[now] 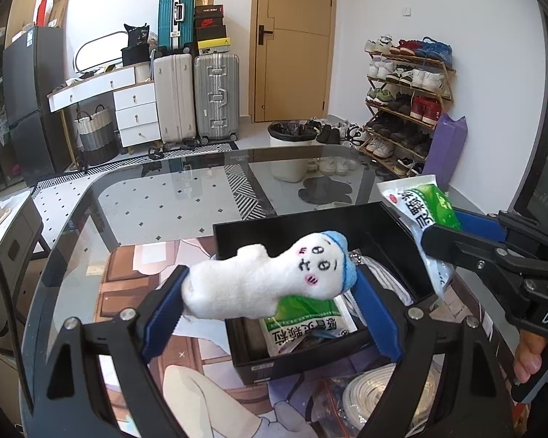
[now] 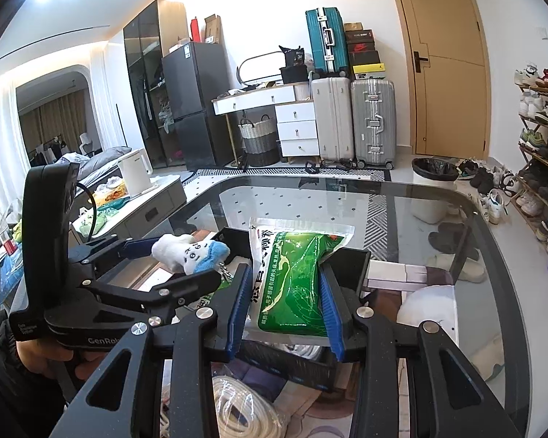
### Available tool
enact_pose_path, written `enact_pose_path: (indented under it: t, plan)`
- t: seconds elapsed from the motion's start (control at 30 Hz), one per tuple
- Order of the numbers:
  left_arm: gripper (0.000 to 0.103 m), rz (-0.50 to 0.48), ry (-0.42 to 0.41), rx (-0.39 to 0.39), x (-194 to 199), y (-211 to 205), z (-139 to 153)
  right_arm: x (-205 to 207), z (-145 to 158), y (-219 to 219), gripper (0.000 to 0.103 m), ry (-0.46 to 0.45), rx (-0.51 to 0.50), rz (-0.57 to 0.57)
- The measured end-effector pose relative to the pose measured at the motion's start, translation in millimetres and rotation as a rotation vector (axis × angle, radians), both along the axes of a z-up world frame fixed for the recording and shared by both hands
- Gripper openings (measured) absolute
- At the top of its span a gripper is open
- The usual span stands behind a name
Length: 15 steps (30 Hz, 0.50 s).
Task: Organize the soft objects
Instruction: 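Lift and carry the doll and the packet over the black box with both tools, then open the right tool to drop the packet while the left tool drops the doll into the box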
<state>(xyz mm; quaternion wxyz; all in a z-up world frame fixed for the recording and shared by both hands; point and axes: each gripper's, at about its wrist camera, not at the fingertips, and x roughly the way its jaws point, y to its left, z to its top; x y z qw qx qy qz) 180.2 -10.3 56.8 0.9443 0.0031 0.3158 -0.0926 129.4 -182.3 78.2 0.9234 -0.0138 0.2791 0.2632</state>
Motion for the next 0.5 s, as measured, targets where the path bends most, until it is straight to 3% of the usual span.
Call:
enact_pose_path:
  t: [0.5]
  plan:
    - [0.088, 0.010, 0.008, 0.020, 11, -4, -9, 26, -18, 14, 0.036, 0.034, -0.049, 0.012]
